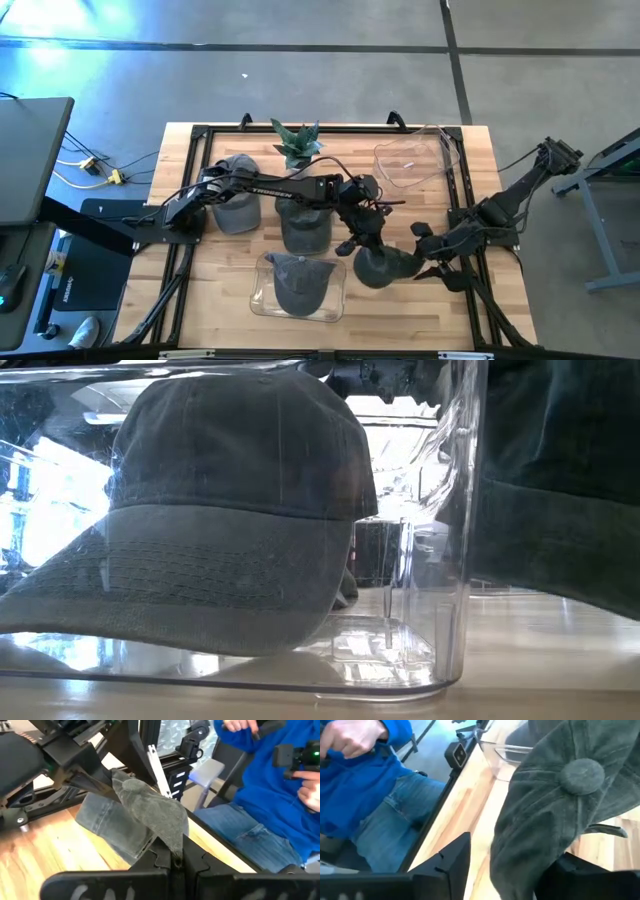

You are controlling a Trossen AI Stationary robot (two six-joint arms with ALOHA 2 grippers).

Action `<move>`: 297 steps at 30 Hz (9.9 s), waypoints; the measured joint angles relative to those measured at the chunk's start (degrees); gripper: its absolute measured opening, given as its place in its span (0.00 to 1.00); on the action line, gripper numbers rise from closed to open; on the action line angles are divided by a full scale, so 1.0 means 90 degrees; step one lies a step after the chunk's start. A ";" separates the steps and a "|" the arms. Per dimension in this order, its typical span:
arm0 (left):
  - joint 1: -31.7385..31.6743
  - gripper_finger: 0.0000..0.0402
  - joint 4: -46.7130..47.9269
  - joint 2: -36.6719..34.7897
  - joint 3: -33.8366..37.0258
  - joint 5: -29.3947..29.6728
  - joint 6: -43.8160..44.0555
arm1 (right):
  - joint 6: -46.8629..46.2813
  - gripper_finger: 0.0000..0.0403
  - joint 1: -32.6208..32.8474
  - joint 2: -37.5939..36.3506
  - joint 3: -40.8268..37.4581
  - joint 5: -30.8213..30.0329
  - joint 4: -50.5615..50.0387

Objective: Pick & Place hat
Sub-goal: Put the right dark green cap into the top transparent bin

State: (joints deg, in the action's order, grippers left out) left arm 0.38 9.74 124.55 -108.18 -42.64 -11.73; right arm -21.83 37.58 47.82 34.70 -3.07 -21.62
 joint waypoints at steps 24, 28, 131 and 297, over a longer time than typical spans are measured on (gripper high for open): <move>0.0126 0.67 -0.0677 0.0151 -0.0002 0.0346 0.0401 | 0.0298 0.02 -0.0002 0.0149 0.0000 -0.0217 -0.0012; 0.0129 0.68 -0.0529 0.0148 -0.0002 0.0443 0.0193 | 0.0485 0.01 -0.0002 0.0149 0.0002 0.0036 0.0151; 0.0160 0.00 -0.0795 0.0634 -0.0308 -0.0977 0.0000 | -0.0138 0.40 0.0352 0.0446 0.0010 0.0506 0.0697; -0.2055 0.23 0.5919 -0.0296 -0.2278 0.0827 -0.2234 | 0.9144 0.05 -0.8780 0.1383 0.3332 0.0160 -0.3922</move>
State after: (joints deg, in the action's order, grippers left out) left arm -18.12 63.01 121.89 -128.68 -35.19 -31.83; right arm 60.46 -41.43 60.27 64.69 -1.64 -56.92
